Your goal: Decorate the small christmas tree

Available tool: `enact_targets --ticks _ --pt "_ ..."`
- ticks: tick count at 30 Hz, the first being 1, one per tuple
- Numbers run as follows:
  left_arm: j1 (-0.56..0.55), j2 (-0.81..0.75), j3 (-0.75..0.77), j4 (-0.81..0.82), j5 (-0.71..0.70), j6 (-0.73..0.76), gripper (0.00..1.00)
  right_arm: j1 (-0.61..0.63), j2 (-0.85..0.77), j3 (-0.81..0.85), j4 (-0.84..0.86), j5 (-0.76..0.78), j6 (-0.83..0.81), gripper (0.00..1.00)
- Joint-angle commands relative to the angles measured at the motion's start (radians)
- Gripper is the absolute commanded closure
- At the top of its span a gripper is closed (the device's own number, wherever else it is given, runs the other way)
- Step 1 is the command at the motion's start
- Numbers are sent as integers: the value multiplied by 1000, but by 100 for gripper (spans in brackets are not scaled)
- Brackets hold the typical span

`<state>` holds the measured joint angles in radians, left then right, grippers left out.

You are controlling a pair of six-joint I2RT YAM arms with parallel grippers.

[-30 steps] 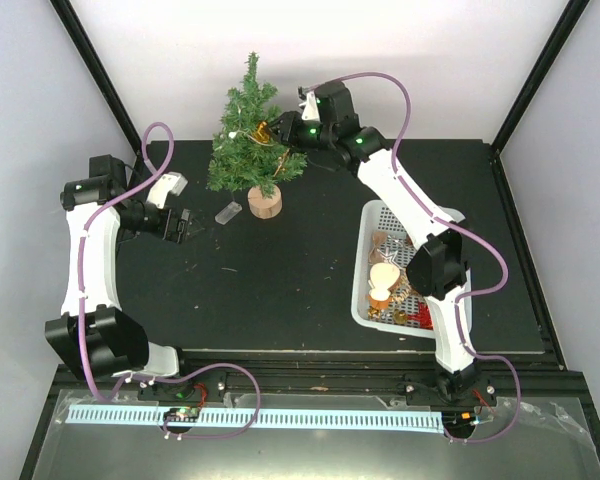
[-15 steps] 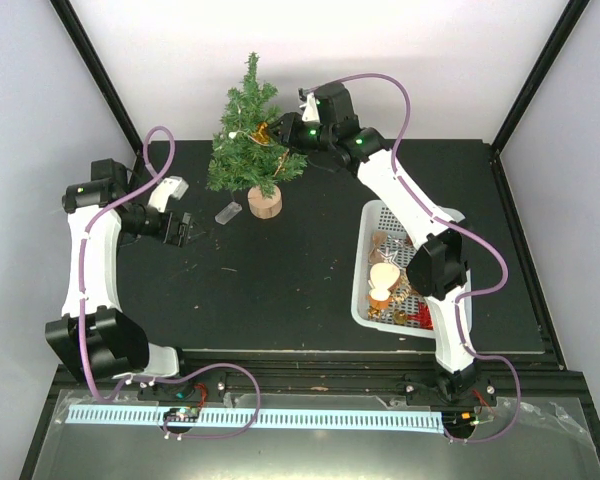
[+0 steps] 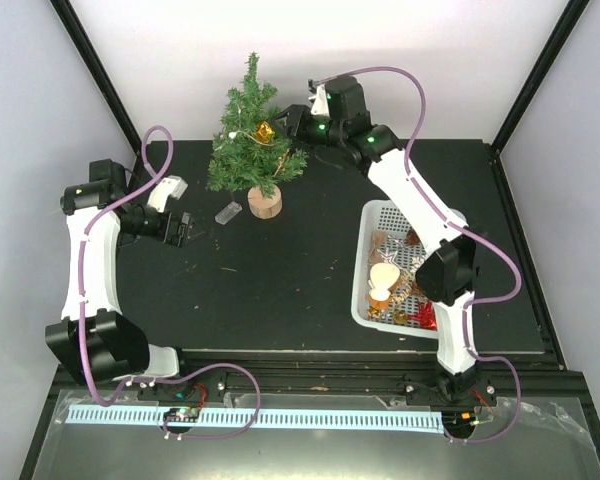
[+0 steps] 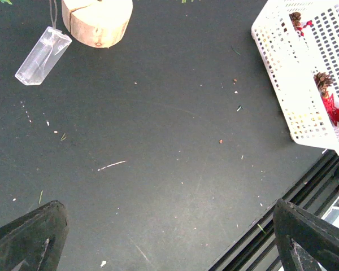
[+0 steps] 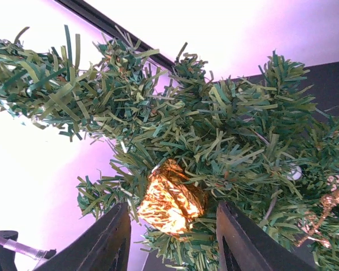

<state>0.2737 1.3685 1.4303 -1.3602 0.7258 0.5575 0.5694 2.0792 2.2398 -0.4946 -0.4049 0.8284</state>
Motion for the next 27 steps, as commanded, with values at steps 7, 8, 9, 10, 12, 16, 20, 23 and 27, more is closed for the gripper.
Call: enact_targets --ticks 7,8,9,10,12,16,20,23,27 --pt "20 -14 63 4 12 12 1 -8 -201 -87 -329 208 -172 57" --pt "24 -11 72 5 13 11 1 -7 -233 -119 -397 250 -184 57" --pt "25 -7 85 4 16 11 1 -6 -268 -155 -492 297 -189 57" --pt "25 -3 91 3 19 10 1 -6 -302 -205 -564 359 -188 57" --pt "27 7 109 0 31 9 1 -10 -376 -335 -681 449 -177 54" --pt "25 28 119 15 36 -4 1 -38 -518 -701 -770 538 -142 51" --pt "18 47 127 27 24 -5 1 -123 -651 -1006 -733 457 -112 51" --pt "10 49 125 40 23 -6 1 -180 -697 -1106 -725 448 -109 51" --pt "-4 53 124 46 39 -8 1 -231 -742 -1205 -699 447 -95 50"
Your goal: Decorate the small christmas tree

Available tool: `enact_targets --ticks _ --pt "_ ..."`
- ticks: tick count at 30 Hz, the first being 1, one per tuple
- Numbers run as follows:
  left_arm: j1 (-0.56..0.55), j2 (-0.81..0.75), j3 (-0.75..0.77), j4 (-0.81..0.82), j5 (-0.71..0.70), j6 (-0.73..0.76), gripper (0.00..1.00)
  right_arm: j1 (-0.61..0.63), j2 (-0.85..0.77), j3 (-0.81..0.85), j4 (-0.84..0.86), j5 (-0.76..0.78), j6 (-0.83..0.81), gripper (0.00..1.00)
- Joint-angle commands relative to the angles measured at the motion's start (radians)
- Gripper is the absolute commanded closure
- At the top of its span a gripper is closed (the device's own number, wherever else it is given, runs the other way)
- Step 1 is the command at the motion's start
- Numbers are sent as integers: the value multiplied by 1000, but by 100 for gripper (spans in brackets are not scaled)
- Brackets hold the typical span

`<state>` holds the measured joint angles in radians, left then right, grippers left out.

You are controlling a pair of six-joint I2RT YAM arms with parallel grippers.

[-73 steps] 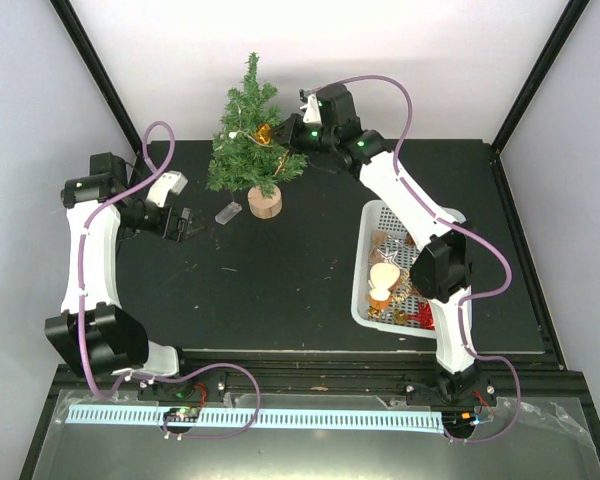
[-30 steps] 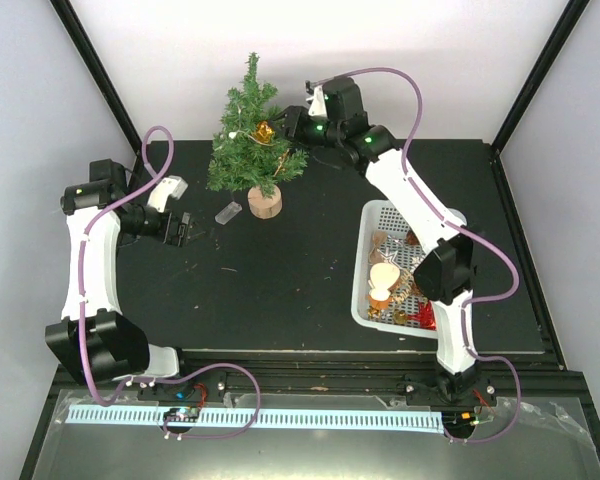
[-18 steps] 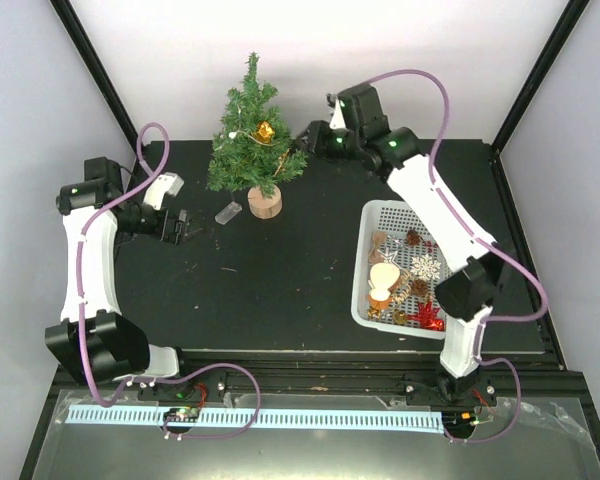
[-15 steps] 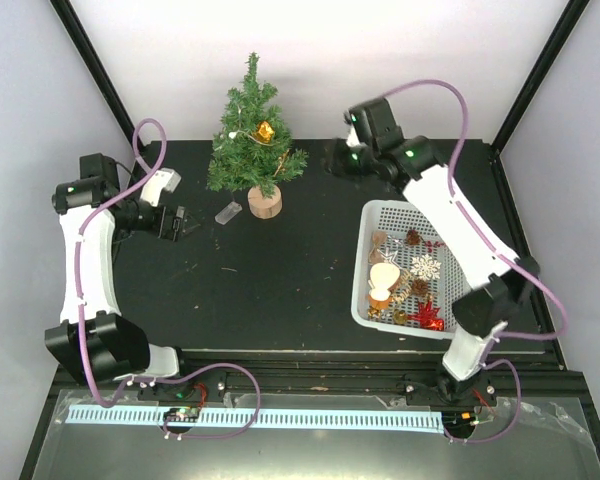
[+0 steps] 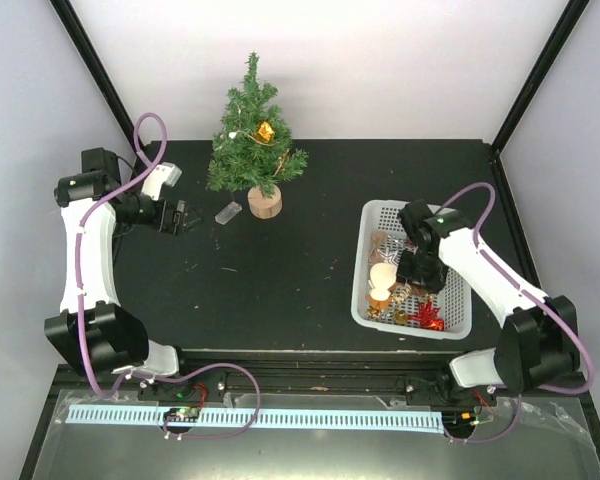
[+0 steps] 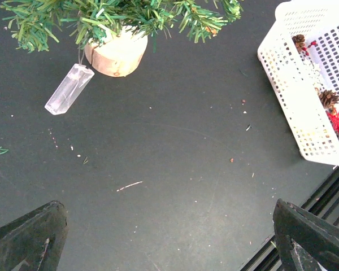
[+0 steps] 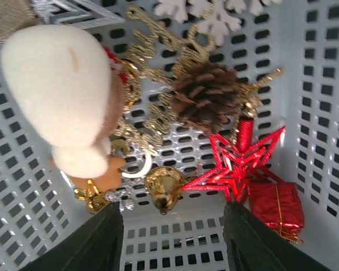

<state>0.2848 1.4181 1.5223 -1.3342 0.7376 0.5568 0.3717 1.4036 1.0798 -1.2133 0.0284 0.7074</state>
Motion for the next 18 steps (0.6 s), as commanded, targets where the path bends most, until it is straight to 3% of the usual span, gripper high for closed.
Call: enact_targets --ticks 1,9,18 --pt "-17 5 33 20 31 -9 1 -46 -76 -67 29 13 30 47" --pt "-22 5 28 11 55 -6 1 -140 -83 -190 169 -61 27 39" --pt "-22 -15 34 -12 92 10 1 -210 -1 -156 269 -60 -14 38"
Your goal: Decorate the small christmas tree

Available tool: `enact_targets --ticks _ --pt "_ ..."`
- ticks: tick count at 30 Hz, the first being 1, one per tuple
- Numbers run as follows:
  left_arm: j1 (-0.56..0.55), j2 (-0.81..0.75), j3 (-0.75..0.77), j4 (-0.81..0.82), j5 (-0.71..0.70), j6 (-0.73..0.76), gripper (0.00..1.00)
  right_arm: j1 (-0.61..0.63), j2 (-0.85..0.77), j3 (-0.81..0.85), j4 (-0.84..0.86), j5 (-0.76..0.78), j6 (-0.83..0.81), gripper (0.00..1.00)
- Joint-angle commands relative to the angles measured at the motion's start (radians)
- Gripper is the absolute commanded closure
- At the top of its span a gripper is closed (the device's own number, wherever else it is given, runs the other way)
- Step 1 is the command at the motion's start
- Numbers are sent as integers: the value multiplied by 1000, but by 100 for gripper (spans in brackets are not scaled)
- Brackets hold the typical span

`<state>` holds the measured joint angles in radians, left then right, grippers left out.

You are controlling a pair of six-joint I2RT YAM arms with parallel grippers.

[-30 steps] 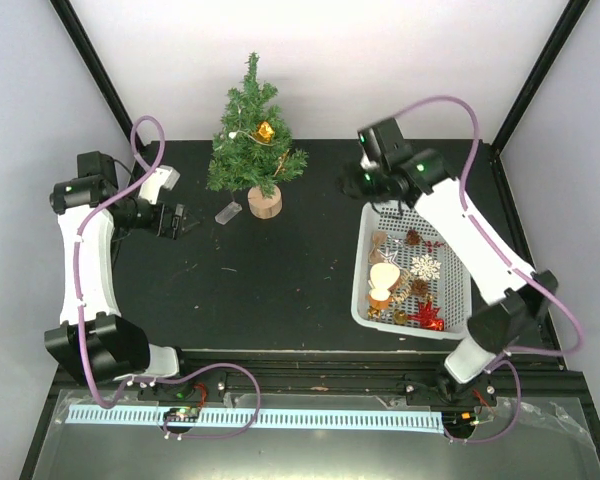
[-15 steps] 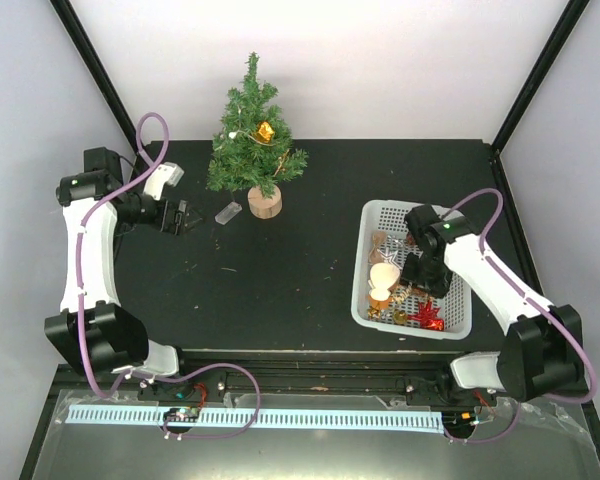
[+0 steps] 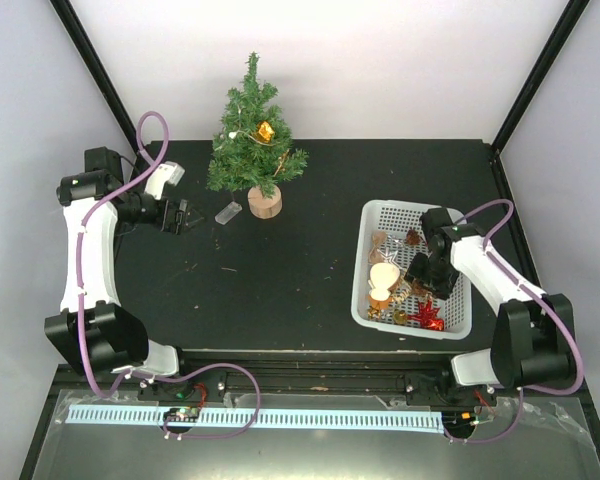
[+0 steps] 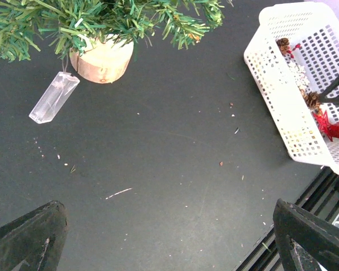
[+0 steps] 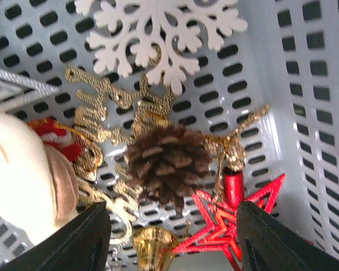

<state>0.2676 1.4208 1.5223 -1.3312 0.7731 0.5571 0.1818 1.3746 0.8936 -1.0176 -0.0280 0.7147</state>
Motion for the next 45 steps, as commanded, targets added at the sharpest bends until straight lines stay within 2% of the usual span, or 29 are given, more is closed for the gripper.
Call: enact_targets --ticks 1,10,23,34,39,45 --pt "-5 -20 37 -21 65 12 1 -23 39 30 81 -7 -25 39" --pt "-5 -32 89 -78 127 41 1 -28 81 -18 130 -25 -28 45" --pt "-7 -48 103 -82 162 37 1 -30 64 -51 125 -23 -44 74" --pt "-17 -35 195 -95 135 35 1 -29 -51 87 -22 7 -69 76" --pt "-74 -27 256 -110 114 39 1 -9 -111 186 -91 4 -50 77" --pt "-259 -13 314 -143 49 56 1 33 -149 329 -140 -37 -29 77"
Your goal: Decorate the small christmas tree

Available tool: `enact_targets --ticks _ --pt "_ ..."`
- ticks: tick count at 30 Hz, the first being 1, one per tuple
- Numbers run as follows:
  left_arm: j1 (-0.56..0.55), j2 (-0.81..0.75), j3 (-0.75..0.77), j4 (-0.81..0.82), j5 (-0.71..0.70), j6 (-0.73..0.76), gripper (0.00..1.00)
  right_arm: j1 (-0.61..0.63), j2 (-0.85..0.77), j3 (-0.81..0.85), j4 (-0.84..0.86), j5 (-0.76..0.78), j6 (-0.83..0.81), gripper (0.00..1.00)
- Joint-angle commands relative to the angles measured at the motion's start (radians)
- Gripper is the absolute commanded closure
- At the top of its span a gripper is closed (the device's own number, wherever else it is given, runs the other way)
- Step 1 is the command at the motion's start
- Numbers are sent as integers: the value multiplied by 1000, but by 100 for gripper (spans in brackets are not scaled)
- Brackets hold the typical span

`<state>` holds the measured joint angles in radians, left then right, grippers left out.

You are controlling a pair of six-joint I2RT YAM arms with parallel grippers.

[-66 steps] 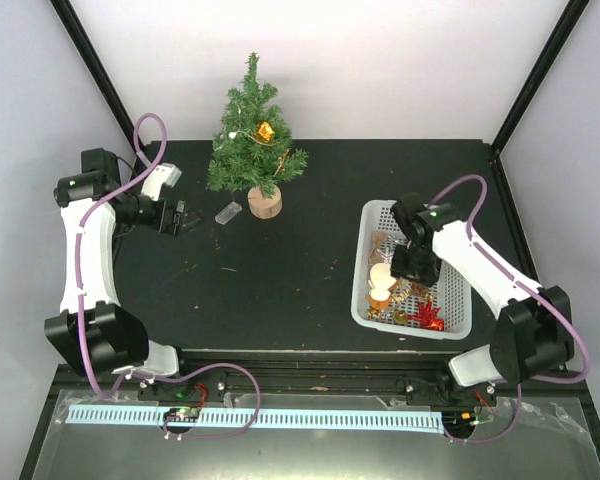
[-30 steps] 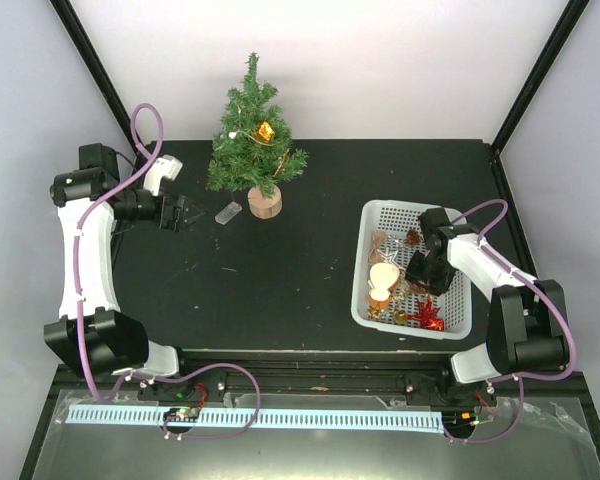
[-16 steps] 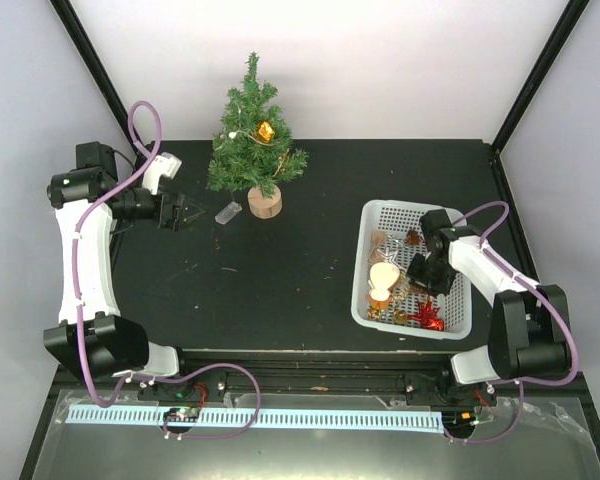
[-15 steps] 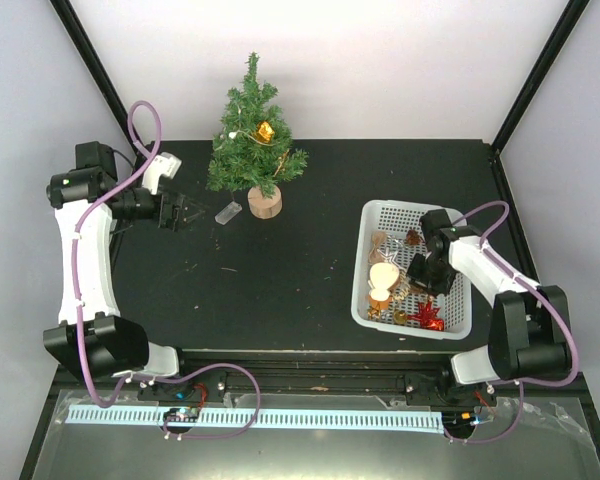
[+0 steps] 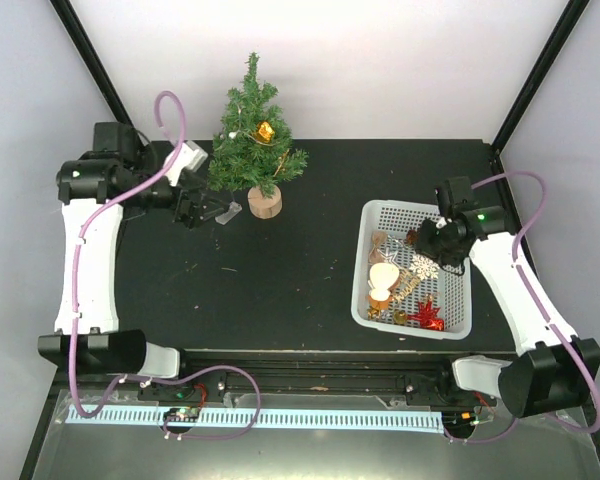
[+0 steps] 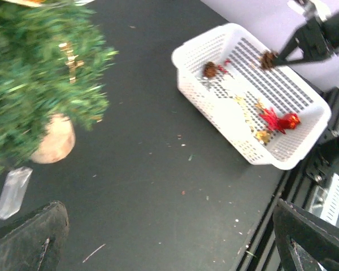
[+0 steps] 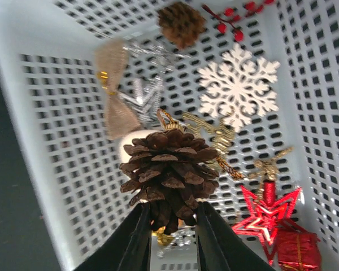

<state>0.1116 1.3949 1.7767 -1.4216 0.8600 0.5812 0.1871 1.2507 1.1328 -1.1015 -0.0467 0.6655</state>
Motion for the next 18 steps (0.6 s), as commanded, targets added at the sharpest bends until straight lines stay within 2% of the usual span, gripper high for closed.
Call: enact_targets --ticks 1,6,10,18 --pt "-134 19 67 -60 -38 36 1 41 -28 119 -64 -28 19 77" --pt "-281 52 108 -119 -1 76 1 132 -11 303 -95 -44 20 77" --pt "-388 64 104 -92 -64 74 1 203 21 427 -102 -91 37 77" --pt "-475 90 125 1 -132 53 1 382 87 563 -40 -206 79 78"
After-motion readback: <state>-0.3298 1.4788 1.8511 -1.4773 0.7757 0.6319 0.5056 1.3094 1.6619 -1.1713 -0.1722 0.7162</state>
